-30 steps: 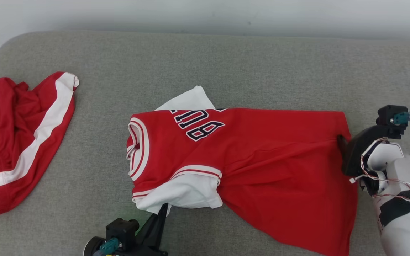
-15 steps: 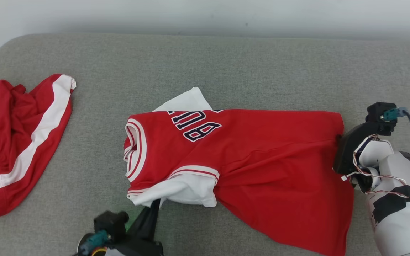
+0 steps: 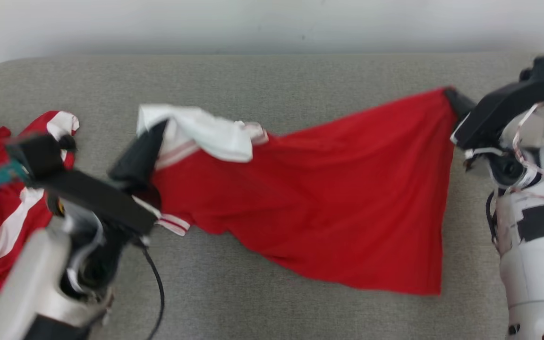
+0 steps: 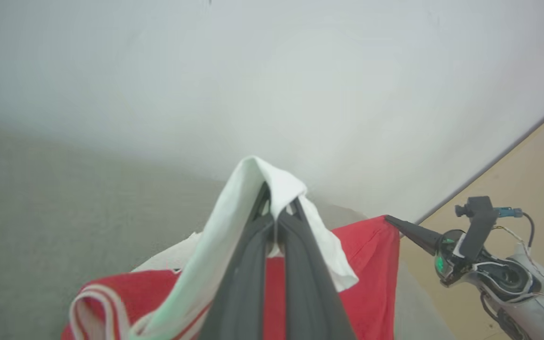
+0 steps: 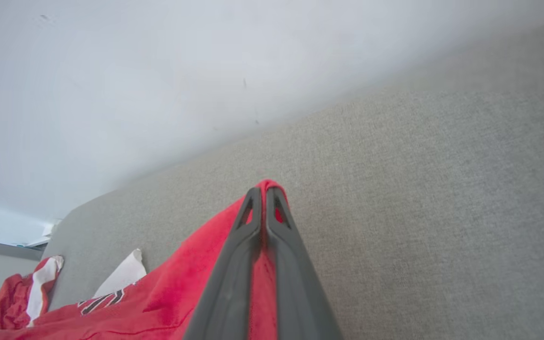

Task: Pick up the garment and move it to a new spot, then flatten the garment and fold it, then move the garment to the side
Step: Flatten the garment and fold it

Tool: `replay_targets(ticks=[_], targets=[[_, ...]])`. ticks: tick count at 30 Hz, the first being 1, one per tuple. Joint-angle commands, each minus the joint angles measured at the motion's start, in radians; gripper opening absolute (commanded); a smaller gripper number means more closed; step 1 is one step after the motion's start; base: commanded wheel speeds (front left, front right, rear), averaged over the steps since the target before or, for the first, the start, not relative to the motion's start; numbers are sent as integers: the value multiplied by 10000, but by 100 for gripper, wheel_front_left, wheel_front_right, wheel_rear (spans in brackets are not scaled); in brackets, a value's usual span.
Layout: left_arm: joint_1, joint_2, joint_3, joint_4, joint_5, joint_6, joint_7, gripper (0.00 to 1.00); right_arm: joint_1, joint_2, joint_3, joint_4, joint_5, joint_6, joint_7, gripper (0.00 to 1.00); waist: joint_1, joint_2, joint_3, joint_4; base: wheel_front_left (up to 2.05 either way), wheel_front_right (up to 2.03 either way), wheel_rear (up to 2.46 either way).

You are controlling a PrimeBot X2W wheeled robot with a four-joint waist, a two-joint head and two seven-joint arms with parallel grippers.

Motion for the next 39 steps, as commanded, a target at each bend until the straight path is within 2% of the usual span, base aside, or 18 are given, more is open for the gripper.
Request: replay_targets(ticks=[1, 5, 6, 7, 11, 17, 21, 24, 28, 33, 39], targets=[[-613, 101, 274, -302, -525, 77, 464, 0, -328, 76, -166, -372, 230, -22, 116, 0, -1, -1, 115, -226, 0, 0, 0], [-1826, 365, 670, -435, -1024, 405, 1217, 0, -1135, 337, -563, -840, 647, -22, 164, 0, -1, -1, 520, -560, 0, 0, 0], [-2586, 443, 790, -308, -956, 494, 1343, 0, -1500, 393, -588, -946, 674, -22, 150, 0, -1, -1, 807, -692, 0, 0, 0], [-2586, 443, 790, -308, -956, 494, 1343, 0, -1500, 393, -588, -946, 674, -22, 150, 0, -1, -1, 807, -692, 0, 0, 0], [-4358, 578, 972, 285, -293, 681, 1025, 0, -2627, 507, -758, -969, 596, -21, -186, 0, -1, -1, 1655, -1017, 0, 0, 0], [-7539, 1009, 1087, 1275, 1275, 932, 74, 0, -4879, 606, -1089, -655, 235, -21, -1683, 0, -1, -1, 3162, -1644, 0, 0, 0], [-9586, 1420, 1385, 1849, 2358, 1077, -1168, 0, -6375, 613, -659, -168, 681, -21, -2814, 0, -1, -1, 4011, -2157, 0, 0, 0], [-10916, 1582, 1342, 2151, 2978, 1070, -1791, 0, -7351, 590, -429, 170, 997, -21, -3888, 0, -1, -1, 4474, -2536, 0, 0, 0], [-12426, 1539, 1082, 2555, 3495, 853, -2276, 0, -8309, 601, -282, 547, 897, -21, -5188, 0, -1, -1, 4947, -2836, 0, 0, 0], [-13190, 1122, 614, 3057, 3760, 493, -2977, 0, -8663, 495, 191, 726, 266, -21, -6137, 0, -1, -1, 5386, -2826, 0, 0, 0], [-12072, 928, 16, 3594, 3456, 112, -3357, 0, -7790, 117, 1207, 1217, 120, -21, -6238, 0, -1, -1, 5404, -2510, 0, 0, 0]])
